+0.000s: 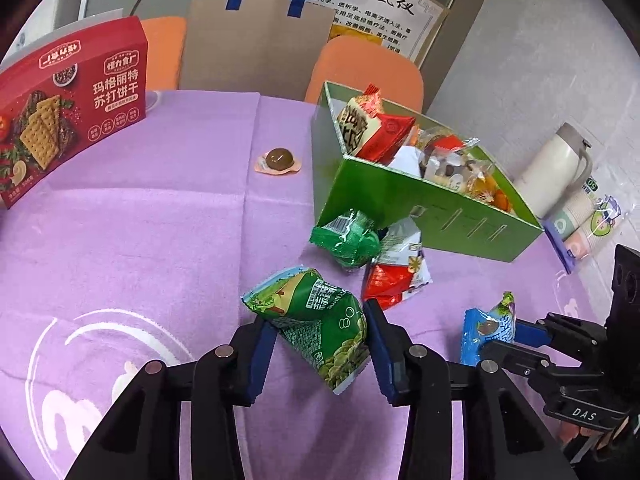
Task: Organize snacks
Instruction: 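Carry both snacks into the green box and open both tools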
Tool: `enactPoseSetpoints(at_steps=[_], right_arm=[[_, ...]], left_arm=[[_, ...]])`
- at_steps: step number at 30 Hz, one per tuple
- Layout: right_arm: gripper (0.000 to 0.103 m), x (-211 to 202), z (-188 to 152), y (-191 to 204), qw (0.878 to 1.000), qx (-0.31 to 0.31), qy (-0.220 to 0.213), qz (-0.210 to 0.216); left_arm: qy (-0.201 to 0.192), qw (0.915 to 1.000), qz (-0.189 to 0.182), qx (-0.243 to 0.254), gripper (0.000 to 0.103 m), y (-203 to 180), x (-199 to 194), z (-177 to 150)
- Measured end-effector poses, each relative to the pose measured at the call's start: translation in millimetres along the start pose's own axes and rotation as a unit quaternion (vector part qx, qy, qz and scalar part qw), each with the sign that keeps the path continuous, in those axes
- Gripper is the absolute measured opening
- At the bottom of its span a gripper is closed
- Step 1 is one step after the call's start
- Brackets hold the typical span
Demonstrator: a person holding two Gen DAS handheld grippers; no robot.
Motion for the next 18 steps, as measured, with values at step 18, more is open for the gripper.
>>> enactPoseSetpoints(at_steps=[18], right_arm=[[0.034, -62, 110, -75, 0.987, 0.067, -0.132, -0.062]], left_arm=[[-0.086, 0.9920, -0.064, 0.066, 0.044, -99, -20, 133]])
Point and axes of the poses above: each gripper's, at about its wrist camera, not at the fingertips, and x roughly the way its jaws point, y to its left, z to its top, the point moved 9 cm from there along x, roughly the way its jaws point
